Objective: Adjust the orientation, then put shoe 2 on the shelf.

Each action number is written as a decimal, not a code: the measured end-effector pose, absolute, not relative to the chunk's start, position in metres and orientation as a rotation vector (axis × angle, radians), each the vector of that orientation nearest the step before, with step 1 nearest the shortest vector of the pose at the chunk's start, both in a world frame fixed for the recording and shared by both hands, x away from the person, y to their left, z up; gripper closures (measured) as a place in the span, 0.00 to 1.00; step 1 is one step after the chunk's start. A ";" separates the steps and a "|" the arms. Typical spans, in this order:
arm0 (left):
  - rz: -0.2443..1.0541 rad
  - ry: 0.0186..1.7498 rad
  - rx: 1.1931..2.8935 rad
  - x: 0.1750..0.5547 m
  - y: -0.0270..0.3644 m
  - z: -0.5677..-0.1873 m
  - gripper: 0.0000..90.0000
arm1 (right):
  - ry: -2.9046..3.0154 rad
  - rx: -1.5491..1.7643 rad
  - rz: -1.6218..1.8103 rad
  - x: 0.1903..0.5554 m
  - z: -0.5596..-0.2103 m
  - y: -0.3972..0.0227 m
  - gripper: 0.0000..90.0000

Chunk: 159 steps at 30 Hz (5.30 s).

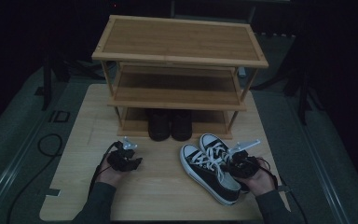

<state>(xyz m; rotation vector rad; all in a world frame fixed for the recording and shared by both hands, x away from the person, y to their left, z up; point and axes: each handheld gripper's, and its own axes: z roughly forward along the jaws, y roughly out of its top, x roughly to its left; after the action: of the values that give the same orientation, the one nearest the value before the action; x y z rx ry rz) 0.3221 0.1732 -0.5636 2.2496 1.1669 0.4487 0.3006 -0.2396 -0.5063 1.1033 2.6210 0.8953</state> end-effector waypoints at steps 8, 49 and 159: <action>0.447 1.171 2.241 0.323 0.174 -0.564 0.63 | 2.653 1.037 0.910 0.302 -0.494 -0.245 0.96; 0.431 1.165 2.233 0.324 0.176 -0.565 0.60 | 2.846 0.462 0.955 0.320 -0.447 -0.252 0.95; 0.419 1.157 2.224 0.327 0.178 -0.566 0.58 | 2.392 0.796 1.086 0.412 -0.334 -0.138 0.95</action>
<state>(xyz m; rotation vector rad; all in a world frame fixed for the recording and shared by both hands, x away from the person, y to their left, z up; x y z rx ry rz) 0.3269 0.1779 -0.5657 2.2237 1.1566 0.4194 0.4122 -0.1376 -0.3340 0.7958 2.3924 1.0858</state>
